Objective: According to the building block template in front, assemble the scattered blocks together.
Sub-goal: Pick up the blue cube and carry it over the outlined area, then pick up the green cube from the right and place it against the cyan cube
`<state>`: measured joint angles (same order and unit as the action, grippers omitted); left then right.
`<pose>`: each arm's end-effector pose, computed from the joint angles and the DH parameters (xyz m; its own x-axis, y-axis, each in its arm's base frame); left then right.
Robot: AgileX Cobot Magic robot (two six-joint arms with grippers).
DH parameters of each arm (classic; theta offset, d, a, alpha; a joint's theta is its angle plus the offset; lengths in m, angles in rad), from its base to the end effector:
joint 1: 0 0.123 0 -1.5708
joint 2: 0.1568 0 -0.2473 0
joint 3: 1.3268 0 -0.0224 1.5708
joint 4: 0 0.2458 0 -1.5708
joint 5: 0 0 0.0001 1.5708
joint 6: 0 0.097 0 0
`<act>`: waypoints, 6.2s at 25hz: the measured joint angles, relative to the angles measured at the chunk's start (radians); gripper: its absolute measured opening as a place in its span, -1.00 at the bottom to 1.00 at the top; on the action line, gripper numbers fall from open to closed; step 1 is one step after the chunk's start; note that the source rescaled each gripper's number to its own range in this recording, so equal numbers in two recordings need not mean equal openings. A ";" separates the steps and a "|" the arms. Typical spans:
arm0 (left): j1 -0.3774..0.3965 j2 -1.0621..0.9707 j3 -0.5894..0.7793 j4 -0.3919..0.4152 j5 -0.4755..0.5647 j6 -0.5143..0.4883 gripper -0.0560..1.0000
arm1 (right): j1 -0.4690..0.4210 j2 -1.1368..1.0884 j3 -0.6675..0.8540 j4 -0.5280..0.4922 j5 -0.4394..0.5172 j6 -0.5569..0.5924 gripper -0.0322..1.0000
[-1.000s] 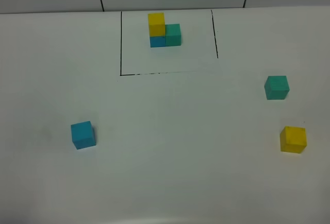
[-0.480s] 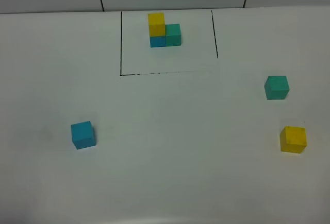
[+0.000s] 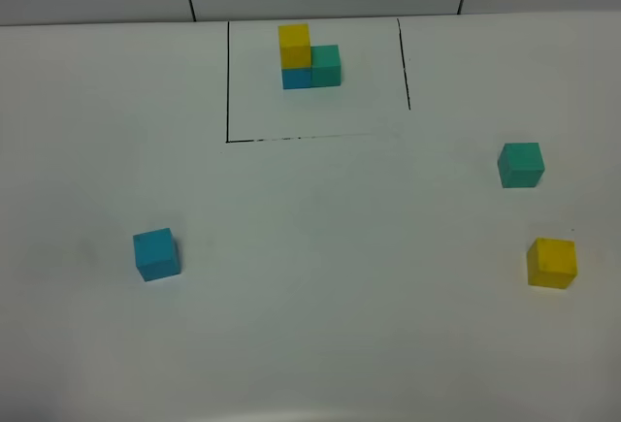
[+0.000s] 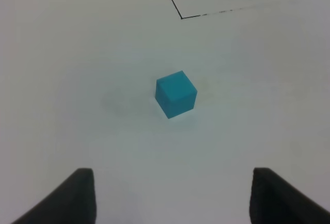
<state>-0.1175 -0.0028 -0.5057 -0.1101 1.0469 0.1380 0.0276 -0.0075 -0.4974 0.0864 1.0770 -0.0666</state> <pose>0.0322 -0.0131 0.2754 -0.4125 0.1315 -0.9014 0.2367 0.9710 0.0334 0.0323 0.0083 0.2705 -0.4620 -0.0383 -0.8861 -0.1066 0.9942 0.0127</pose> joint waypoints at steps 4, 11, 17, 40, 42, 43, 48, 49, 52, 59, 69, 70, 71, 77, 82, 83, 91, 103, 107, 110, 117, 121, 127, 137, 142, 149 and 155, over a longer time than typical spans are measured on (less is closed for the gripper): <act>0.000 0.003 -0.008 0.043 -0.033 0.002 -0.07 | 0.000 0.000 0.000 0.000 0.000 0.000 1.00; 0.000 0.164 -0.021 0.043 -0.180 -0.003 0.77 | 0.000 0.000 0.000 0.000 0.000 0.000 1.00; 0.000 0.550 -0.110 0.040 -0.244 -0.087 0.96 | 0.000 0.000 0.000 0.000 0.000 0.000 1.00; -0.249 1.723 -0.447 0.151 -0.383 -0.591 0.93 | 0.000 0.000 0.000 0.000 0.000 0.000 1.00; -0.250 1.744 -0.448 0.141 -0.410 -0.598 0.93 | 0.000 0.000 0.000 0.000 0.000 0.000 0.99; -0.250 1.754 -0.448 0.139 -0.422 -0.600 0.93 | 0.000 0.000 0.000 0.000 0.000 0.000 0.99; -0.250 1.803 -0.449 0.139 -0.494 -0.599 0.92 | 0.000 0.000 0.000 0.000 0.000 0.000 0.97; -0.250 1.816 -0.449 0.139 -0.501 -0.599 0.92 | 0.000 0.000 0.000 0.000 0.000 0.000 0.97; -0.250 1.852 -0.449 0.139 -0.510 -0.597 0.87 | 0.000 0.000 0.000 0.000 0.000 0.000 0.96; -0.250 1.871 -0.449 0.142 -0.520 -0.596 -0.46 | 0.000 0.000 0.000 0.000 0.000 0.000 0.93; -0.251 1.872 -0.635 0.136 -0.356 -0.286 -0.89 | 0.000 0.000 0.000 0.000 0.000 0.000 0.91; -0.253 1.873 -0.677 0.131 -0.324 -0.217 -0.89 | 0.000 0.000 0.000 0.000 0.000 0.000 0.91; -0.256 1.873 -0.722 0.126 -0.298 -0.143 -0.89 | 0.000 0.000 0.000 0.001 0.000 0.000 0.91; -0.302 1.972 -0.987 0.103 -0.057 0.253 -0.89 | 0.000 0.000 0.000 0.001 0.000 0.000 0.88; -0.372 2.089 -1.121 0.110 0.017 0.514 -0.89 | 0.000 0.000 0.000 0.001 0.000 0.000 0.85; -0.392 2.111 -1.140 0.110 0.017 0.557 -0.89 | 0.000 0.000 0.000 0.001 0.000 0.000 0.86; -0.502 2.252 -1.281 0.138 -0.034 0.758 -0.89 | 0.000 0.000 0.000 0.001 0.000 0.000 0.84; -0.541 2.392 -1.404 0.098 -0.083 0.788 -0.89 | 0.000 0.000 0.000 0.001 0.000 0.001 0.79; -0.541 2.403 -1.410 0.099 -0.081 0.783 -0.89 | 0.000 0.000 0.000 0.001 0.000 0.001 0.79; -0.541 2.405 -1.414 0.099 -0.078 0.786 -0.89 | 0.000 0.000 0.000 0.001 0.000 0.001 0.79; -0.541 2.408 -1.414 0.081 -0.103 0.807 -0.89 | 0.000 0.000 0.000 0.001 0.000 0.001 0.79; -0.541 2.418 -1.414 0.074 -0.116 0.807 -0.53 | 0.000 0.000 0.000 0.001 0.000 0.001 0.78; -0.541 2.390 -1.413 0.074 -0.093 0.807 0.74 | 0.000 0.000 0.000 0.001 0.000 0.002 0.66; -0.541 2.250 -1.413 0.041 -0.048 0.707 1.00 | 0.000 0.000 0.000 0.001 0.000 0.005 0.58; -0.522 2.176 -1.412 0.092 -0.056 0.572 1.00 | 0.000 0.000 0.000 0.001 0.000 0.007 0.58; -0.400 2.055 -1.394 0.092 -0.010 0.387 0.97 | 0.000 0.000 0.000 0.001 0.000 0.007 0.58; -0.232 1.934 -1.229 0.075 -0.010 0.299 0.96 | 0.000 0.000 0.000 0.001 0.000 0.007 0.58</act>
<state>-0.3498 1.9312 -1.7347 -0.0350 1.0373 0.4366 0.0276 -0.0075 -0.4974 0.0872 1.0770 -0.0597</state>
